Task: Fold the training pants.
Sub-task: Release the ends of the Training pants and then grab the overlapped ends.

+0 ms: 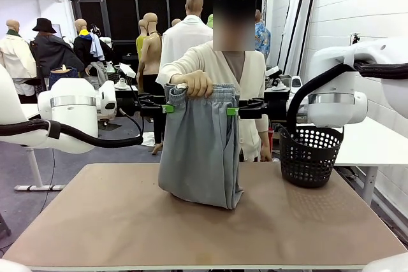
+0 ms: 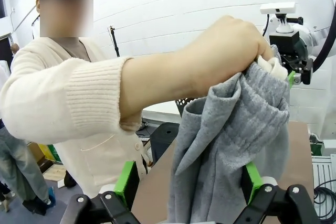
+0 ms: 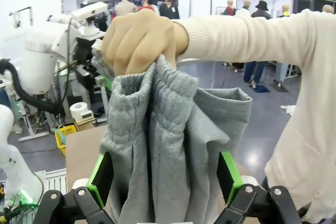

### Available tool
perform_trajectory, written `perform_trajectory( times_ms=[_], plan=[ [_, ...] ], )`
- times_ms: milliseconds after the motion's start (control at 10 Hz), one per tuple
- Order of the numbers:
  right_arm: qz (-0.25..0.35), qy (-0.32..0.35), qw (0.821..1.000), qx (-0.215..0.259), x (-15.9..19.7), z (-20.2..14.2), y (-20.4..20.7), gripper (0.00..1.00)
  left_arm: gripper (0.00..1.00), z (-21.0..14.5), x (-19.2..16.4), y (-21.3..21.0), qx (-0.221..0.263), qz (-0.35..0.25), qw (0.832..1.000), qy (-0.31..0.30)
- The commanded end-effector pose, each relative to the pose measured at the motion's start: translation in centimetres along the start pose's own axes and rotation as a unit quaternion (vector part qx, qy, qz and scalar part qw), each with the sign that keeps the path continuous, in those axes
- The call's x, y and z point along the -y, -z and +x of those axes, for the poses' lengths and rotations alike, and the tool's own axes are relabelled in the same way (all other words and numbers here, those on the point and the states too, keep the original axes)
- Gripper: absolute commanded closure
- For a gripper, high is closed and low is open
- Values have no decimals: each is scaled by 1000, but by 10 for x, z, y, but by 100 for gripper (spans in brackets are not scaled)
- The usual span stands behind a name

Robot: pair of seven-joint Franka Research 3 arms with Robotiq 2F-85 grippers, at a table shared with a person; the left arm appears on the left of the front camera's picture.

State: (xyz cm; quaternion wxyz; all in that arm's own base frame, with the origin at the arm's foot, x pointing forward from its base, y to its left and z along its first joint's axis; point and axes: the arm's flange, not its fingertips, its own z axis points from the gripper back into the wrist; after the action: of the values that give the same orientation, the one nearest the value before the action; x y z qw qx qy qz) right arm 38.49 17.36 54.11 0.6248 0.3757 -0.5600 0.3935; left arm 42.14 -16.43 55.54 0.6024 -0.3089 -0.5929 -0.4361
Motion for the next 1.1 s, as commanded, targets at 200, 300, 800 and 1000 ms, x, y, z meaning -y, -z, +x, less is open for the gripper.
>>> perform_trajectory(
  times_ms=[200, 300, 800, 1000],
  plan=[
    [-58, -7, 998, 19, -13, -10, 8, 0, 0, 1, 2, -9, 12, 10, 1000, 17],
    [-57, -1, 998, 23, -13, -11, 9, 0, 0, 1, 3, -11, 13, 15, 1000, 21],
    [-55, -37, 997, 32, 2, -11, 11, 0, 0, -2, 2, -6, 19, 30, 999, 34],
    [-49, -44, 997, 35, 8, -10, 14, 0, 0, -3, 2, -5, 21, 38, 998, 39]
  ],
)
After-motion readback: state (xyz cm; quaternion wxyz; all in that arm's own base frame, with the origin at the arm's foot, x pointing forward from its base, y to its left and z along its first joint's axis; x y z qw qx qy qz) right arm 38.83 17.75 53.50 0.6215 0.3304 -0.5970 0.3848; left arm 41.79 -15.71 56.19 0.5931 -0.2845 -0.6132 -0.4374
